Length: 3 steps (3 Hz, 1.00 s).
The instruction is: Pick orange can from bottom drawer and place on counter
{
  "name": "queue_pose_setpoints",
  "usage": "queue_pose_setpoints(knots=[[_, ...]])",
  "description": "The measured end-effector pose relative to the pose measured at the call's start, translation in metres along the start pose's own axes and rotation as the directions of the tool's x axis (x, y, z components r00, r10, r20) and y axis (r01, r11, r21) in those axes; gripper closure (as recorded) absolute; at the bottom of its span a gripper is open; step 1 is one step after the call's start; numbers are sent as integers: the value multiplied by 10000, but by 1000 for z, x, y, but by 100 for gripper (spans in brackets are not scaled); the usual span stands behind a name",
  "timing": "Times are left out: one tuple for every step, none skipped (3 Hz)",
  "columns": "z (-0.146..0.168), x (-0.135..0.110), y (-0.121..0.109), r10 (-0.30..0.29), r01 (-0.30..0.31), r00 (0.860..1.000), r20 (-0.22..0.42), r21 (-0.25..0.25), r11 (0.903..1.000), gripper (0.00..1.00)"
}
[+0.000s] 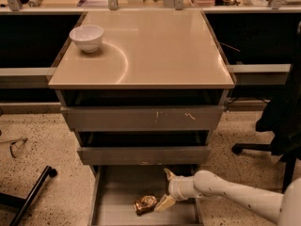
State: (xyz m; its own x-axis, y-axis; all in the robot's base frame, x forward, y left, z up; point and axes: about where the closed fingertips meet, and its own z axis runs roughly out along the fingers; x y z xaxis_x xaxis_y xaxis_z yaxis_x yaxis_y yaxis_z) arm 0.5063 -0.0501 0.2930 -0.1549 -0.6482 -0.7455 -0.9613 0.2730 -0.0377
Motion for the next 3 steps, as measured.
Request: queue_pose_setpoints(knots=[[36, 10, -7, -353, 296, 9938, -1054, -557, 9980, 0], [36, 10, -7, -354, 296, 9938, -1054, -559, 9980, 0], [55, 13, -1, -447, 361, 9935, -1047, -829, 9959, 0]])
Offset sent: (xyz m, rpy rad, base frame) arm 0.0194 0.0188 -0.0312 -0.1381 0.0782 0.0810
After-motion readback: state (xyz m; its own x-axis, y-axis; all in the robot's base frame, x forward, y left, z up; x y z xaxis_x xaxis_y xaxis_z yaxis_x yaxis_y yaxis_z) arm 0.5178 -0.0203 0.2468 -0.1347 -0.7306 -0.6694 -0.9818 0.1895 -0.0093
